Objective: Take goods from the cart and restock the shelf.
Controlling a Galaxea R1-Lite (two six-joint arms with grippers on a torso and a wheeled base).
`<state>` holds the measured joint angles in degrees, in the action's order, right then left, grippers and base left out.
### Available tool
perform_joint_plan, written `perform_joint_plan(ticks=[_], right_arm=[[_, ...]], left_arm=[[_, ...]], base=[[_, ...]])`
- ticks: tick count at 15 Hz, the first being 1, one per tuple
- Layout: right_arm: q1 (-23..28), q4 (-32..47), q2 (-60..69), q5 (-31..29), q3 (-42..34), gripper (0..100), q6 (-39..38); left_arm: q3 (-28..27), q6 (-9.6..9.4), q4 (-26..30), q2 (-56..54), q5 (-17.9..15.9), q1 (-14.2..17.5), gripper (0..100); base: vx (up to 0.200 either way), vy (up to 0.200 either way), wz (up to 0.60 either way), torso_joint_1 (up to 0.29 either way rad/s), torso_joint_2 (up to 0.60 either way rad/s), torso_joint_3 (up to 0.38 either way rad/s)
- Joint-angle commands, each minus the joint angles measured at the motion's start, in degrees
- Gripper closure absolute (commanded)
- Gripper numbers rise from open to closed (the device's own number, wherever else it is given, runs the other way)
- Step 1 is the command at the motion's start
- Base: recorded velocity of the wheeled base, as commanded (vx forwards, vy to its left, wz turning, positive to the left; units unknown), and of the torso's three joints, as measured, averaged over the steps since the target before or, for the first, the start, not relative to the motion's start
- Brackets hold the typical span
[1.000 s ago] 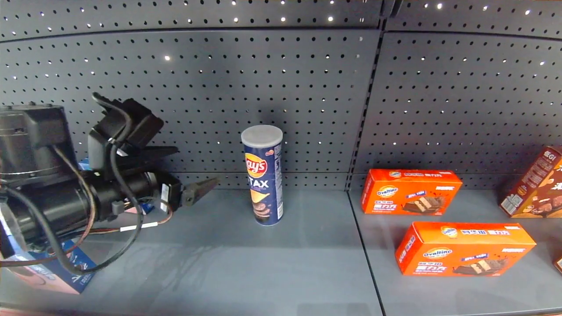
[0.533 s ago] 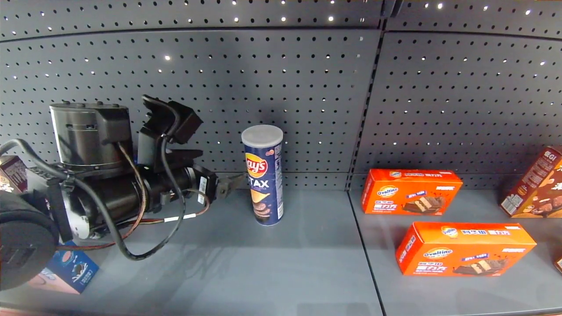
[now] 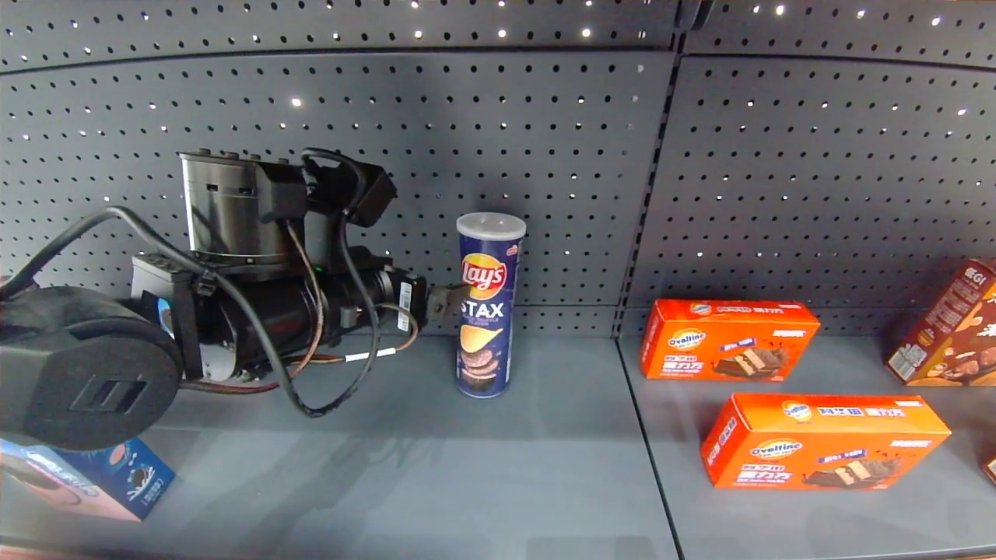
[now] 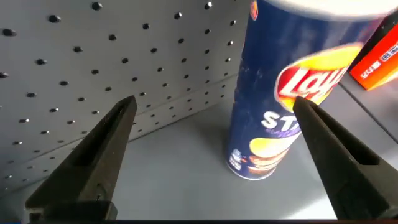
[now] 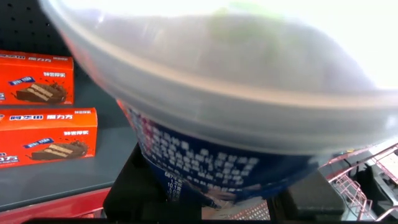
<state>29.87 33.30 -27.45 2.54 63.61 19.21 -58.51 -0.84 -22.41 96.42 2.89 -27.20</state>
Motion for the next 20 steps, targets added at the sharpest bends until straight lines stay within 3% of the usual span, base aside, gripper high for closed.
perform_joint_plan(ticks=[1,7,14,17,20], right_arm=[[0.02,0.01,-0.41,0.01,0.02,100,0.04],[0.02,-0.08,-0.50,0.01,-0.94,100,0.12],[0.02,-0.08,0.03,0.01,-1.47,100,0.12],[0.02,-0.08,0.12,0.01,-1.38,100,0.12],[0.10,-0.08,0.03,0.01,-1.47,100,0.21]], left_arm=[[0.16,0.05,-0.09,0.88,0.10,0.13,0],[3.23,0.75,-0.45,-1.49,-0.08,0.13,0],[7.36,0.75,-0.62,-6.24,-0.43,-4.18,0],[10.70,0.49,-0.71,-8.79,-0.60,-4.27,0],[11.76,0.31,-0.71,-10.28,-2.80,-4.79,0]], base=[[0.000,0.000,0.00,0.000,0.00,0.000],[0.000,0.000,0.00,0.000,0.00,0.000],[0.000,0.000,0.00,0.000,0.00,0.000],[0.000,0.000,0.00,0.000,0.00,0.000],[0.000,0.000,0.00,0.000,0.00,0.000]])
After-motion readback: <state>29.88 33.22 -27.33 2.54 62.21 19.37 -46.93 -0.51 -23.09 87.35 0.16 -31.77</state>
